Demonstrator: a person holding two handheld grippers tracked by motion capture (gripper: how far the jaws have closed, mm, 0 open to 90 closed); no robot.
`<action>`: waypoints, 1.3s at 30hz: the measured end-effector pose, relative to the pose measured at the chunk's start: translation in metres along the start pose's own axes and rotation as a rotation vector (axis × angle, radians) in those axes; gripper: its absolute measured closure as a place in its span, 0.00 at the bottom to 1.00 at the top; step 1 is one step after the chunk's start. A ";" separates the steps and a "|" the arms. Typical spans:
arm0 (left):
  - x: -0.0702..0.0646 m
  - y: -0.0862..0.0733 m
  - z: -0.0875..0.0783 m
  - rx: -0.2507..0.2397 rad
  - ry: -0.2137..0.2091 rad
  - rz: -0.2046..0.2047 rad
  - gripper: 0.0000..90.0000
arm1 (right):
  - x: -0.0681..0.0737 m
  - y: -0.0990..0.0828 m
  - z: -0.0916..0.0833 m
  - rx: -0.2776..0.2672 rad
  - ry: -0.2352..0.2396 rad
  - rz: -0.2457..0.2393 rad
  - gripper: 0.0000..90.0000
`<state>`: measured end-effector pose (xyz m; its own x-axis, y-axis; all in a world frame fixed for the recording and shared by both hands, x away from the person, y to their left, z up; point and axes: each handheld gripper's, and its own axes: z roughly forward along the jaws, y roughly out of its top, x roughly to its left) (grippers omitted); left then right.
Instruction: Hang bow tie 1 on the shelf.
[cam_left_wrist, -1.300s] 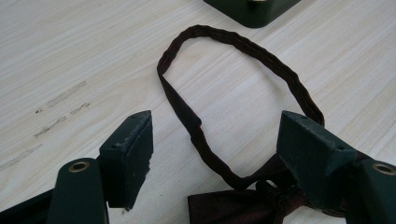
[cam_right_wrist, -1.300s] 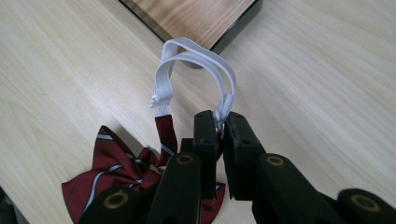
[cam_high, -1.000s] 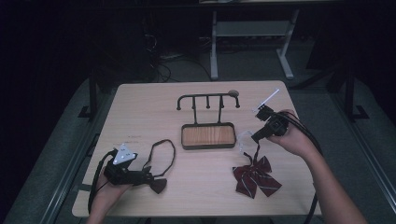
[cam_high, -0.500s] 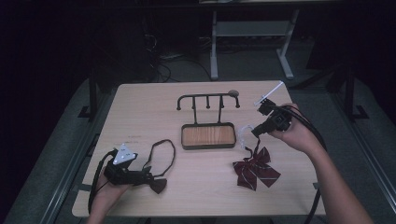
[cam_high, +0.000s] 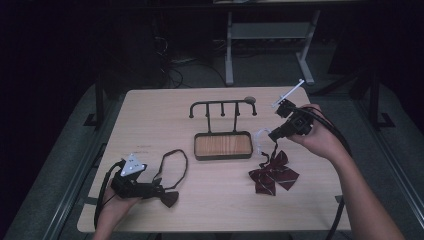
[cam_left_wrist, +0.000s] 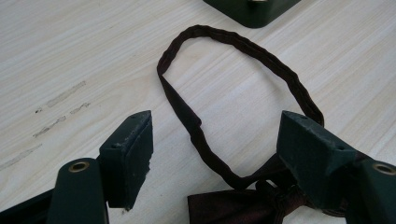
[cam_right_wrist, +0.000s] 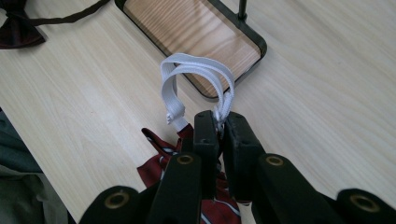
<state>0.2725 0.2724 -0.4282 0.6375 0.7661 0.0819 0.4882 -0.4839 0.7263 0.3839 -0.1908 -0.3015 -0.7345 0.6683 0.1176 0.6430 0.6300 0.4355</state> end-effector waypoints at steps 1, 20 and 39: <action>0.000 0.000 0.000 -0.002 -0.001 -0.003 0.31 | 0.000 0.001 -0.001 -0.003 -0.002 -0.004 0.93; 0.001 0.000 0.000 -0.009 0.001 -0.005 0.31 | 0.004 0.011 -0.015 -0.018 -0.015 -0.021 0.93; 0.002 0.000 0.000 -0.006 -0.001 -0.002 0.31 | 0.009 0.031 -0.025 -0.032 -0.029 -0.048 0.94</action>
<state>0.2741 0.2741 -0.4286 0.6374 0.7665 0.0793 0.4861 -0.4798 0.7304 0.3920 -0.1755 -0.2644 -0.7572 0.6494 0.0704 0.6000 0.6488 0.4681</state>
